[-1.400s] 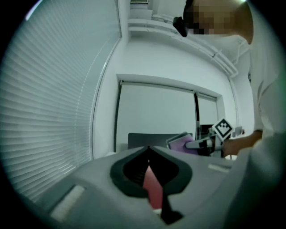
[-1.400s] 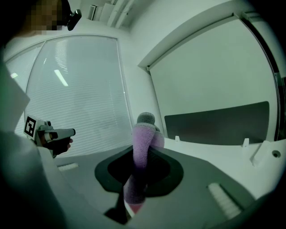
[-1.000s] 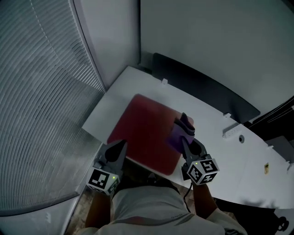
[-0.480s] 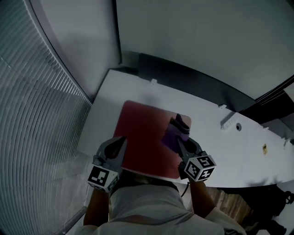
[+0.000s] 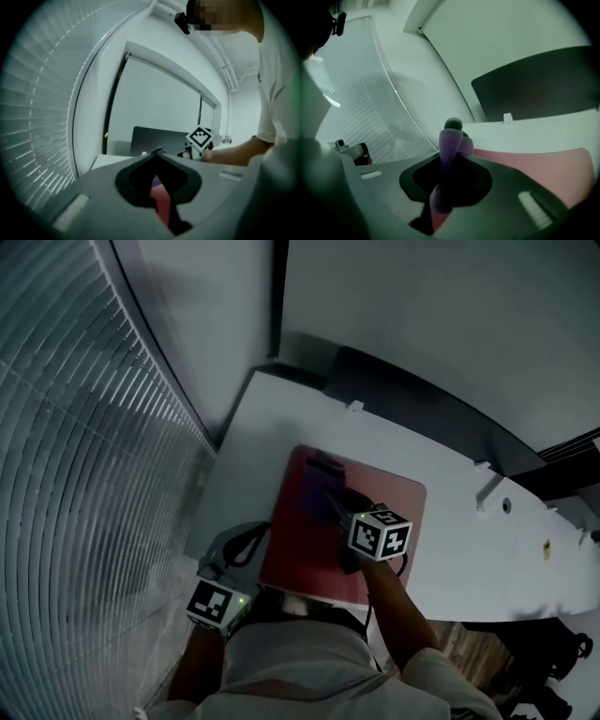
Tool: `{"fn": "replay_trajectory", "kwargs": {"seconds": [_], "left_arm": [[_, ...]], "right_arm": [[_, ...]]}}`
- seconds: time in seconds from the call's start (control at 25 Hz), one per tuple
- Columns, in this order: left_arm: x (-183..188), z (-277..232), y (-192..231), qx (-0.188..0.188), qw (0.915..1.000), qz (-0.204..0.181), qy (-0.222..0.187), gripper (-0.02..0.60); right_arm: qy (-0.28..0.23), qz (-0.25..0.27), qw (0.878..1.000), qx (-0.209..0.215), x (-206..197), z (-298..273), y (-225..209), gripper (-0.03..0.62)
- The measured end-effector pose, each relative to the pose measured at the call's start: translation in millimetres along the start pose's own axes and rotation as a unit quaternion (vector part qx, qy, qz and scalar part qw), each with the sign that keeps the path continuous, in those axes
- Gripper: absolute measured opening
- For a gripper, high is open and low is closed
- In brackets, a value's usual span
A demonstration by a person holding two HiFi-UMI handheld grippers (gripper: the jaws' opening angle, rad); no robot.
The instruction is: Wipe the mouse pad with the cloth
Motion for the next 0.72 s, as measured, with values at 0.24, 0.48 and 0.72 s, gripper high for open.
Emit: {"fn": "replay_trajectory", "kwargs": {"seconds": [0.24,0.48,0.72], "left_arm": [[-7.9,5.5,20.7,0.002,0.9999,0.006,0.009,0.003],[-8.6,7.0,23.9,0.004,0.9997,0.014,0.021,0.003],[-11.5,-8.2,5.6,-0.007,0.9998,0.003,0.019,0.003]], "right_arm": [[0.063,-0.048,0.997,0.004,-18.2,-94.9,-14.3,0.054],[0.103,-0.063,0.992,-0.04,-37.5,-118.4,-46.9,0.054],[0.101,-0.072,0.989,-0.08,-48.0,-90.1,-87.3,0.054]]}}
Point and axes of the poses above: the fingertips, and each gripper's own axes: z backward along the fingers, y to its left, x out of its top, the point moved 1 cm from there along z, backward along the fingers, and after that the axes turned 1 degree about z, right-handed, at the moved point
